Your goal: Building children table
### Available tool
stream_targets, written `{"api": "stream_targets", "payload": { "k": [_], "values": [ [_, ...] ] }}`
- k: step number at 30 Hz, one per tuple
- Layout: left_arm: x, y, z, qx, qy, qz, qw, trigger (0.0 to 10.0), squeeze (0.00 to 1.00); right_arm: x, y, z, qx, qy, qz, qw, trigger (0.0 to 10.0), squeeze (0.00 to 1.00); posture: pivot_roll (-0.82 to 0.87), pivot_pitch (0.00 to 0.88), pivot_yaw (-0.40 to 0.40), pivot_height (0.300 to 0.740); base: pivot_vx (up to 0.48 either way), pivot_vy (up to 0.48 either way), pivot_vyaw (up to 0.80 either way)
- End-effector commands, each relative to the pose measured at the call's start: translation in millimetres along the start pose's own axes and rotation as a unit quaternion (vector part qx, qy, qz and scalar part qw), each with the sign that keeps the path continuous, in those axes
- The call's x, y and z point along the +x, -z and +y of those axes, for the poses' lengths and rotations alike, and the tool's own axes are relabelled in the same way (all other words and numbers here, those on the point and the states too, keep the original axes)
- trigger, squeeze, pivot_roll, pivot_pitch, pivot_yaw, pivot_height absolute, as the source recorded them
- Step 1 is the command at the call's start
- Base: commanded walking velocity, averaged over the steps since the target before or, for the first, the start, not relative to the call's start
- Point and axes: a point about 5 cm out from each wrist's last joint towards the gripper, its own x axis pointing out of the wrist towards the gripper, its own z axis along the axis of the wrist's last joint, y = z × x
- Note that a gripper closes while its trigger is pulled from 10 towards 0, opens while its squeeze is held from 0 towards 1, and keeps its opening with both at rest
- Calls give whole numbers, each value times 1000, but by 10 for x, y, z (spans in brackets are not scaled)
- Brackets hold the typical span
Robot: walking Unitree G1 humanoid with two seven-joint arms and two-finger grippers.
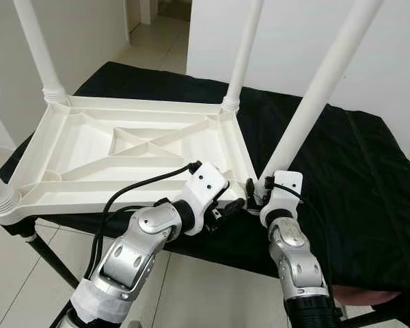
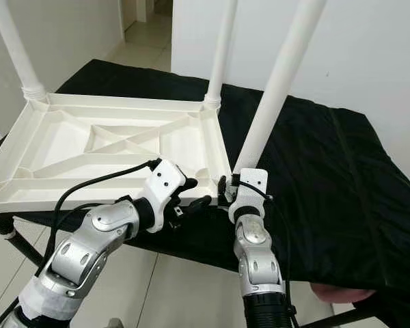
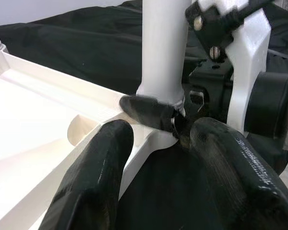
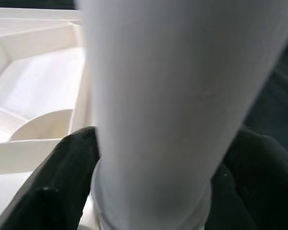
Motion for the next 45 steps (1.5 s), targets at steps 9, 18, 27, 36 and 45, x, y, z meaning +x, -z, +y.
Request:
{"api": "stream_targets", "payload": {
  "k": [9, 18, 27, 36, 45],
  "values": [
    [22, -20, 7, 12, -7, -2, 1000, 10000, 0, 67, 115, -160, -62, -109, 4, 992, 10000, 0, 33, 0, -94, 740, 0, 0, 0],
    [21, -19, 7, 14, -7, -1, 1000, 10000, 0, 113, -5, -130, -63, -233, -37, 970, 10000, 0, 39, 0, -93, 740, 0, 0, 0],
    [17, -18, 11, 18, -8, 0, 1000, 10000, 0, 217, -80, -139, -74, -285, -53, 954, 10000, 0, 48, 0, -91, 740, 0, 0, 0],
    [19, -20, 12, 19, -8, 0, 1000, 10000, 0, 321, -34, -203, -85, -335, -26, 938, 10000, 0, 53, 0, -94, 740, 0, 0, 0],
    [3, -12, 8, 22, -9, 2, 1000, 10000, 0, 377, 47, -270, -44, -335, -7, 941, 0, 0, 65, 0, -94, 740, 0, 0, 0]
  ]
}}
